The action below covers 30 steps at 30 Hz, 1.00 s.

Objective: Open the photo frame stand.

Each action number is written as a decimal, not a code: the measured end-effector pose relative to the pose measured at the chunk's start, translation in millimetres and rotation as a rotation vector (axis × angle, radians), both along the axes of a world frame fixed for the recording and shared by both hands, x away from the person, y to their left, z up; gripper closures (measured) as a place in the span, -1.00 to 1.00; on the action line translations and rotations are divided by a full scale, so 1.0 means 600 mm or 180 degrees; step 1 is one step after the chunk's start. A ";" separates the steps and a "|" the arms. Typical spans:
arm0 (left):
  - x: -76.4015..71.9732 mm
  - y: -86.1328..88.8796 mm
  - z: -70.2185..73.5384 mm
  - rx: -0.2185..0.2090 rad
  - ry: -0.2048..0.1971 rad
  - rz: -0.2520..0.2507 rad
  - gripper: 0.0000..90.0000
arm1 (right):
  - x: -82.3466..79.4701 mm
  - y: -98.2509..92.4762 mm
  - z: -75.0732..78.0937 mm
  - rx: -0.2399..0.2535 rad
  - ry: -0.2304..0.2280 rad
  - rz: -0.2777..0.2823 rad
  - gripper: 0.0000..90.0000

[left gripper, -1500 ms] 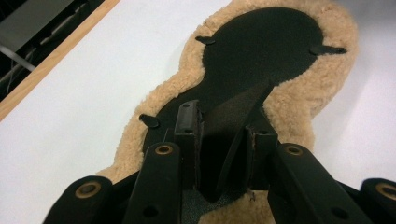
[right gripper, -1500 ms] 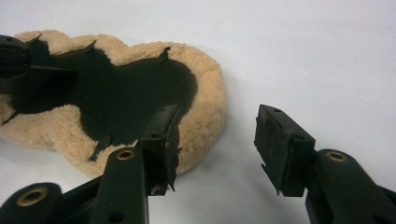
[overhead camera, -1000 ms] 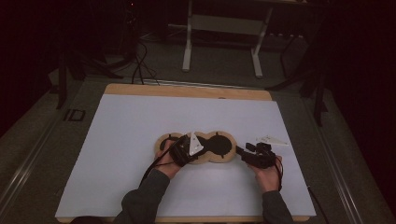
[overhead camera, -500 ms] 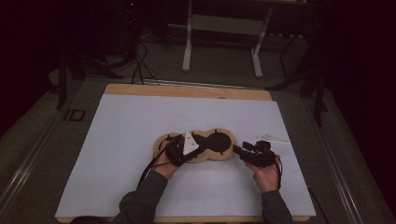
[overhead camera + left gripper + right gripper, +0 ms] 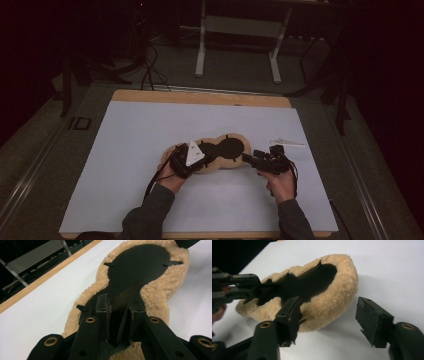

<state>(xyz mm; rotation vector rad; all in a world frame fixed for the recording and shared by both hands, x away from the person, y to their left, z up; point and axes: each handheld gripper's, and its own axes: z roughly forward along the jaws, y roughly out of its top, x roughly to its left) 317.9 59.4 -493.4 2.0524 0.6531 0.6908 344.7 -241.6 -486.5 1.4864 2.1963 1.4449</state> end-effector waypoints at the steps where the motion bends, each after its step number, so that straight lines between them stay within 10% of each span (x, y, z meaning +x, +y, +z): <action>1: -0.001 0.002 0.000 -0.0028 -0.0016 0.0011 0.69 | 0.002 0.001 0.002 0.0030 0.0030 0.0009 -0.24; 18: -0.011 0.028 0.001 -0.0231 -0.0087 -0.0027 0.71 | 0.043 0.045 0.006 0.0382 0.0509 0.0235 -0.35; 30: -0.027 0.045 0.001 -0.0421 -0.0152 -0.0045 0.69 | 0.042 0.041 0.019 0.0687 0.0623 0.0360 0.04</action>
